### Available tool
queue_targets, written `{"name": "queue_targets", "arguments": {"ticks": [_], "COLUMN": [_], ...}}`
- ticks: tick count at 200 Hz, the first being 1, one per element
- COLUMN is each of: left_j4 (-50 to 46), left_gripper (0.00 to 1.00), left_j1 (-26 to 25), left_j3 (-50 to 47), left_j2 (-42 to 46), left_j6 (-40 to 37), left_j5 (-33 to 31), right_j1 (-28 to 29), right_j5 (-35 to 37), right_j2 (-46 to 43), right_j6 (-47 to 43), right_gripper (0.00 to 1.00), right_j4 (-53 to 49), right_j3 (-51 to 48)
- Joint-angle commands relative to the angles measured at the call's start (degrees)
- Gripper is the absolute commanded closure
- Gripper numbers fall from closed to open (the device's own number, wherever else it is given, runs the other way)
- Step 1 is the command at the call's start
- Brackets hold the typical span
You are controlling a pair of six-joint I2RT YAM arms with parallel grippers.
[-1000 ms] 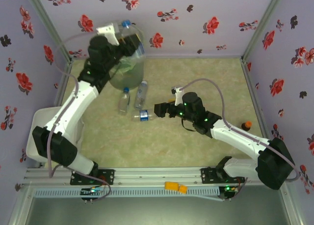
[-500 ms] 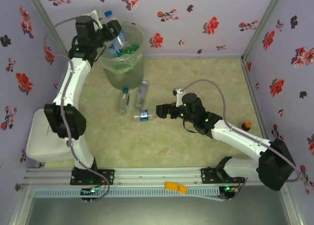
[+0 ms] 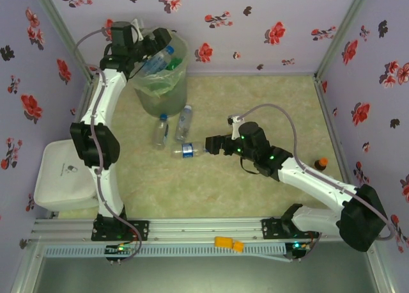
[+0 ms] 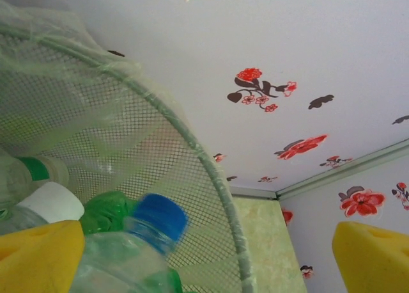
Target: Put the plastic bottles in the bin
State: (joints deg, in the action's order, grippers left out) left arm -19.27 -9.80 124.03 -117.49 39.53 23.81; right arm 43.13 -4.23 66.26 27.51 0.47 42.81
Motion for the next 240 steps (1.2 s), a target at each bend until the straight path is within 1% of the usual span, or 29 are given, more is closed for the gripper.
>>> {"name": "queue_targets", "arguments": {"ticks": [1, 26, 42, 68, 92, 119, 142, 164, 182, 209, 240], "left_j4": [-1.87, 0.9, 4.46, 10.77, 15.83, 17.03, 16.98, 15.84, 13.35, 9.26, 7.01], "left_gripper": [0.0, 0.0, 0.0, 0.0, 0.0, 0.0, 0.0, 0.0, 0.02, 0.08, 0.08], "left_j1": [-0.29, -0.33, -0.37, -0.39, -0.81, -2.3, -4.54, -6.69, -8.24, -10.19, -11.01], "left_j3": [-1.29, -10.49, -19.36, -36.56, -52.41, -66.18, -76.02, -82.57, -84.67, -83.15, -79.92], "left_j2": [7.63, 17.21, 24.48, 36.59, 47.11, 55.57, 60.67, 62.33, 61.14, 55.18, 46.95], "left_j6": [-4.86, -7.54, -8.41, -8.6, -6.9, -5.42, -4.33, -4.32, -4.56, -8.56, -12.2], "left_j5": [-0.21, -2.49, -3.87, -5.78, -8.55, -10.59, -14.14, -17.65, -19.43, -21.29, -24.31], "right_j1": [0.37, 0.37, 0.37, 0.37, 0.37, 0.37, 0.34, 0.29, 0.37, 0.29, 0.28], "right_j5": [0.98, 0.63, 0.71, 2.05, 3.8, 5.44, 5.11, 5.46, 5.63, 6.84, 8.06], "right_j2": [0.29, 2.53, 3.89, 6.05, 8.28, 10.94, 13.75, 16.05, 17.39, 18.14, 17.06], "right_j6": [0.21, 0.27, 0.76, 2.03, 2.75, 4.17, 5.91, 7.8, 8.91, 10.3, 11.07], "right_gripper": [0.0, 0.0, 0.0, 0.0, 0.0, 0.0, 0.0, 0.0, 0.0, 0.0, 0.0], "right_j4": [-0.14, -0.28, -0.11, 0.16, -0.36, -0.3, 0.16, 0.28, -0.45, -1.74, -3.41], "right_j3": [0.73, 1.75, 2.17, 2.71, 3.48, 4.29, 5.22, 5.69, 6.29, 6.35, 5.71]}}
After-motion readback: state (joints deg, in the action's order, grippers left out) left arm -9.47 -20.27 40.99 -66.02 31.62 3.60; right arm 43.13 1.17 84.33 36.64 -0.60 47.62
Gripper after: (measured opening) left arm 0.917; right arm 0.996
